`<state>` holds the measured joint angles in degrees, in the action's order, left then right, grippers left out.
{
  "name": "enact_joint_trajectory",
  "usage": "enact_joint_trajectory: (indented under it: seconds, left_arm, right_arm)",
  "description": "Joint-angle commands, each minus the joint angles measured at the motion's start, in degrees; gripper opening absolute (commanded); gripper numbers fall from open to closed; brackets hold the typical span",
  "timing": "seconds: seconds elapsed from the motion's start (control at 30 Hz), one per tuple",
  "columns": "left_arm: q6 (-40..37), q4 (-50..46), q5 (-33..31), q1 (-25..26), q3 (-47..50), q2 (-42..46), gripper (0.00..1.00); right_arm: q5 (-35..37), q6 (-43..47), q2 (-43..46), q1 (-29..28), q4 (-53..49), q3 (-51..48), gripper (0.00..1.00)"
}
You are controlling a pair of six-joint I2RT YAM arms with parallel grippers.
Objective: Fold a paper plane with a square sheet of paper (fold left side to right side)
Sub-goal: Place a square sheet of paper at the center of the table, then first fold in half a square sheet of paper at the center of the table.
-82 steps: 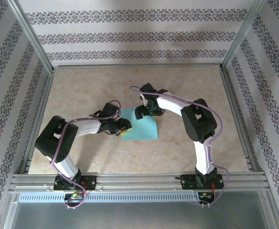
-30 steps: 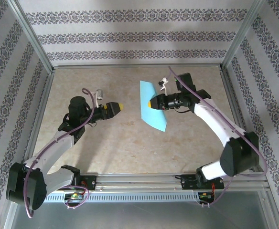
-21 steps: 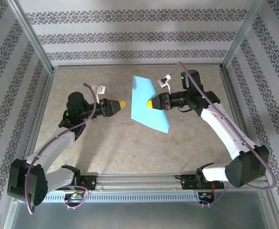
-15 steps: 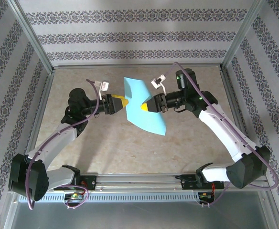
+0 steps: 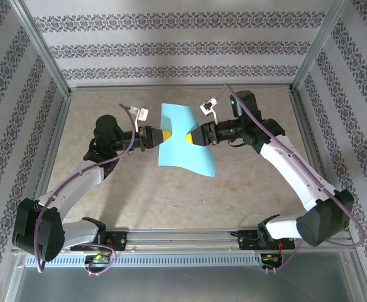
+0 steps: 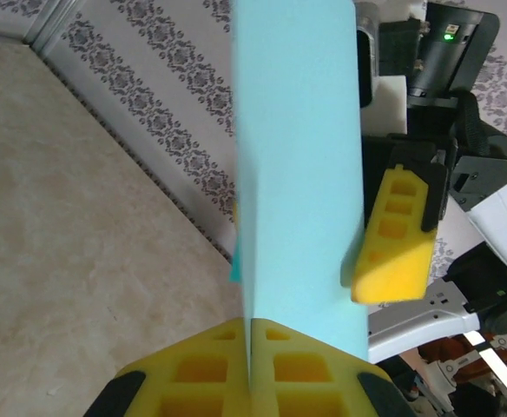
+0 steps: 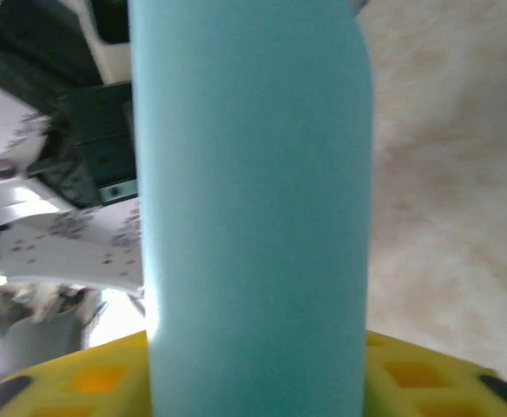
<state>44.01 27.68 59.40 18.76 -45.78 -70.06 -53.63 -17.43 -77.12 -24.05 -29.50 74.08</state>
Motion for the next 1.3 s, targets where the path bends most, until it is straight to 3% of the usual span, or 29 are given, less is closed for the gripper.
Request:
enact_joint_trajectory:
  seconds: [0.0,0.2,0.43,0.5,0.83,1.03,1.27]
  left_arm:
    - [-3.1,-6.5,-3.8,0.4,0.2,0.5,0.00]
    - [-3.1,-13.4,-9.2,0.4,3.4,-6.5,0.00]
    - [-4.7,-16.8,-15.7,0.4,7.2,-16.5,0.00]
    - [-5.9,-20.3,-18.3,0.4,6.7,-18.3,0.00]
    - [-10.5,-32.1,-24.3,0.7,3.3,-20.7,0.00]
    - [-8.8,-30.4,-24.0,0.8,4.5,-19.8,0.00]
    - [-7.5,-28.7,-22.9,0.8,4.7,-20.2,0.03]
  right_arm:
    - [10.1,1.3,1.7,2.1,-1.9,-1.8,0.56]
    - [25.9,0.6,1.4,4.3,-4.6,-6.4,0.66]
    - [29.5,-5.0,0.4,4.5,3.4,-16.6,0.66]
    - [28.6,-7.8,-0.6,4.3,6.6,-19.4,0.61]
    - [23.7,-17.6,-13.9,-0.5,19.8,-23.3,0.11]
    - [24.8,-17.4,-20.8,-2.3,19.9,-21.7,0.02]
    - [25.8,-16.2,-24.8,-3.2,19.0,-21.7,0.01]
